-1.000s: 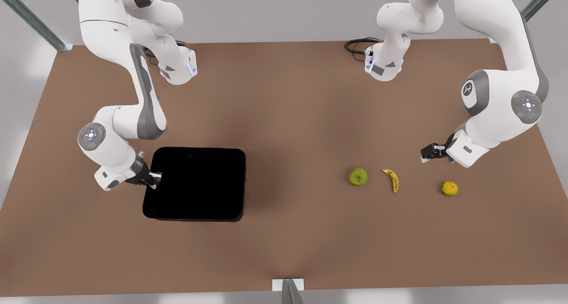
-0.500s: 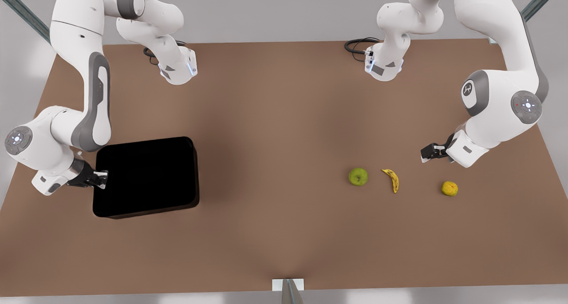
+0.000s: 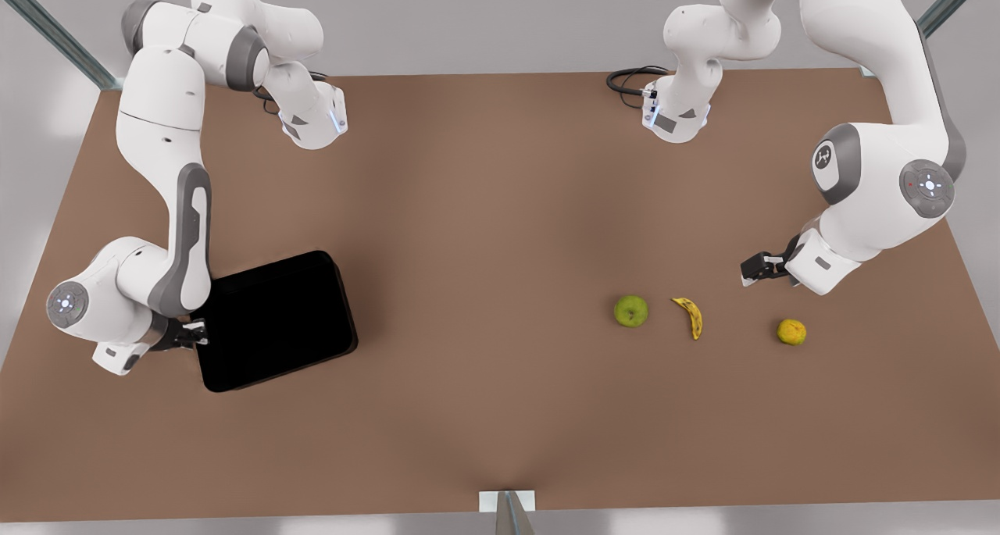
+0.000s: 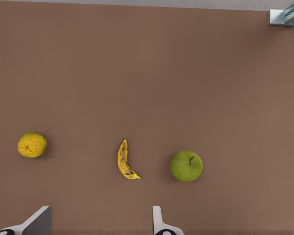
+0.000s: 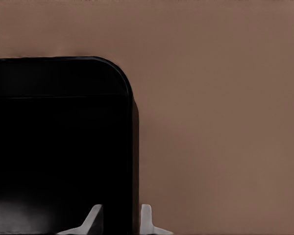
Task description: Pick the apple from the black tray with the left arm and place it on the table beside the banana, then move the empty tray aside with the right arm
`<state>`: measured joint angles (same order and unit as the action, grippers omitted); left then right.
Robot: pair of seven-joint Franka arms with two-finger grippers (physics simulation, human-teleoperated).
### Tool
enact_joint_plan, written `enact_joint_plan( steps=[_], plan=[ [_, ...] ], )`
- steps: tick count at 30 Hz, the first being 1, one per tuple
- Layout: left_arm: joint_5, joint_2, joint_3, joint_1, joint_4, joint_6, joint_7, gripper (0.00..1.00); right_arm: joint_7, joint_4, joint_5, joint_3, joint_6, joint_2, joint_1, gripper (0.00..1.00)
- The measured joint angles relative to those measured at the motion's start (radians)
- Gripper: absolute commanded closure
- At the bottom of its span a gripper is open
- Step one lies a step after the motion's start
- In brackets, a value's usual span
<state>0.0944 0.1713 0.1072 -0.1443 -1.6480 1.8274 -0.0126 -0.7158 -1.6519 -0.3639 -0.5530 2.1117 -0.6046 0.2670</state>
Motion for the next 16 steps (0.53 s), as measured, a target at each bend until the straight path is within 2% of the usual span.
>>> enact_joint_plan(
  steps=[4,7,9,12,16],
  plan=[
    [0.0,0.0,0.0,0.0,0.0,0.0,0.0,0.0,-0.009,0.042,-0.004,0.033,-0.01,0.064,-0.011,0.0],
    [0.0,0.0,0.0,0.0,0.0,0.0,0.0,0.0,0.002,0.203,0.033,0.256,-0.122,0.12,-0.18,0.0],
    [0.0,0.0,0.0,0.0,0.0,0.0,0.0,0.0,0.026,0.28,0.125,0.352,-0.193,0.154,-0.202,0.0],
    [0.0,0.0,0.0,0.0,0.001,0.0,0.0,0.0,0.073,0.351,0.222,0.387,-0.264,0.165,-0.176,0.0],
    [-0.042,0.008,-0.001,-0.004,0.022,0.001,0.0,0.0,0.163,0.413,0.271,0.42,-0.27,0.107,-0.133,0.0]
  ],
)
